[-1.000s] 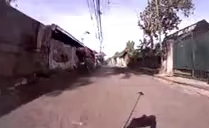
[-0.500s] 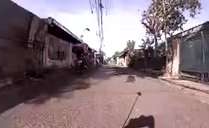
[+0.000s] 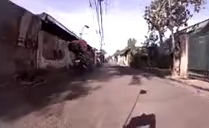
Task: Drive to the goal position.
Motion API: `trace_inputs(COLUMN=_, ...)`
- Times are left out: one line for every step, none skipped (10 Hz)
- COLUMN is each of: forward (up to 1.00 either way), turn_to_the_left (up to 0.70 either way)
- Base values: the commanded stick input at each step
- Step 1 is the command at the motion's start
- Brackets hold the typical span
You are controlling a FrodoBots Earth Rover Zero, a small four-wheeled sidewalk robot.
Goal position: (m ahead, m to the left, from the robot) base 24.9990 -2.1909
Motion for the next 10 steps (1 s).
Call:
trace_inputs(forward=1.00, turn_to_the_left=0.00)
trace_inputs(forward=1.00, turn_to_the_left=0.00)
trace_inputs(forward=1.00, turn_to_the_left=0.00)
trace_inputs(forward=1.00, turn_to_the_left=0.00)
trace_inputs(forward=1.00, turn_to_the_left=0.00)
trace_inputs(forward=1.00, turn_to_the_left=0.00)
trace_inputs(forward=1.00, turn_to_the_left=0.00)
trace_inputs(forward=1.00, turn_to_the_left=0.00)
trace_inputs(forward=1.00, turn_to_the_left=0.00)
trace_inputs(forward=1.00, turn_to_the_left=0.00)
